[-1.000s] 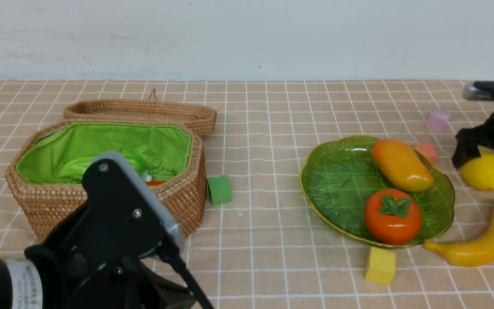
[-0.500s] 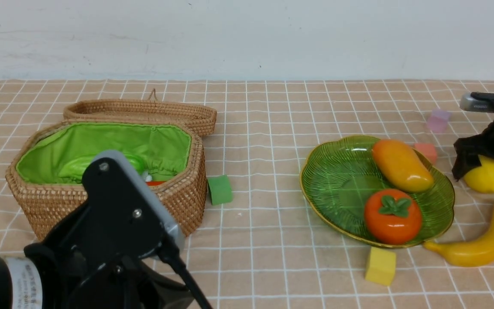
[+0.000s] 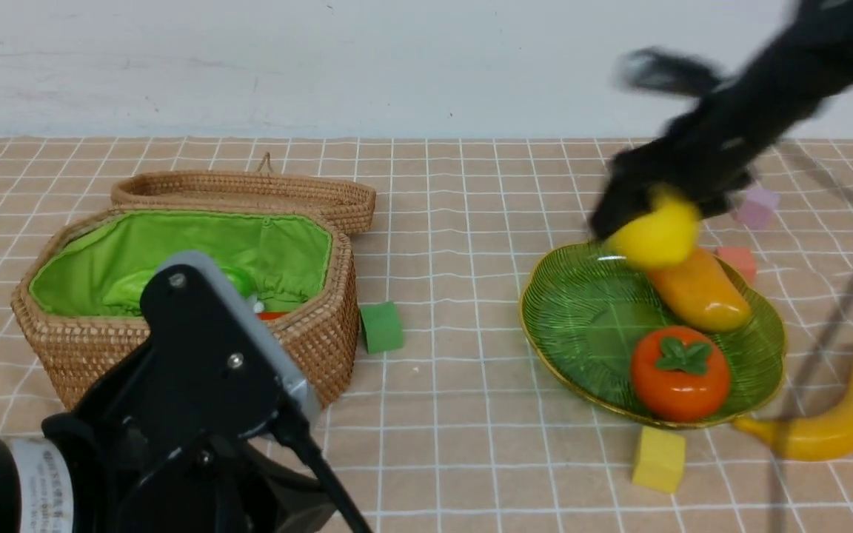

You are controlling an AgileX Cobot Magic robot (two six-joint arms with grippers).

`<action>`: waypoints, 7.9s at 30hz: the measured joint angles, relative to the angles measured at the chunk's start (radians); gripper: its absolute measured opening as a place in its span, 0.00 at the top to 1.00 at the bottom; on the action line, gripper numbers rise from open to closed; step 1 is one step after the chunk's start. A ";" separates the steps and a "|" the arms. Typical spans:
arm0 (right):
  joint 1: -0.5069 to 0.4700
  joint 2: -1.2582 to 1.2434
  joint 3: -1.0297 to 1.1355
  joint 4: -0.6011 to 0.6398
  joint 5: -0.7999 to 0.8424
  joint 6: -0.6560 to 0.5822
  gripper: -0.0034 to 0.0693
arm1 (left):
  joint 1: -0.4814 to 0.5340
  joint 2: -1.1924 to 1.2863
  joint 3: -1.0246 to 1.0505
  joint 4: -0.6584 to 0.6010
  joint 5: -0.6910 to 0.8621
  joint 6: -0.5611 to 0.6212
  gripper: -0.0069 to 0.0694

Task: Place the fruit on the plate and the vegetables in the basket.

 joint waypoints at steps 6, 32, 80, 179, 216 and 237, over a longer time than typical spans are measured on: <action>0.135 0.084 0.012 -0.258 -0.054 0.103 0.14 | 0.000 0.000 0.000 0.001 0.000 0.000 0.92; -0.274 -0.407 0.746 -0.370 -0.235 0.646 0.50 | 0.000 0.000 0.000 -0.035 0.037 0.000 0.92; -0.130 -0.187 0.399 -0.156 -0.452 -0.731 0.51 | 0.000 -0.001 0.000 -0.047 0.026 0.024 0.91; -0.145 -2.122 1.993 -0.361 -0.837 0.360 0.96 | 0.000 -0.732 0.546 -0.007 -0.433 -0.266 0.93; -0.145 -2.124 1.993 -0.361 -0.839 0.360 0.92 | 0.711 -0.960 0.791 -0.122 -0.242 -0.241 0.93; -0.145 -2.124 1.993 -0.361 -0.839 0.360 0.89 | 0.711 -0.960 0.791 -0.122 -0.242 -0.241 0.92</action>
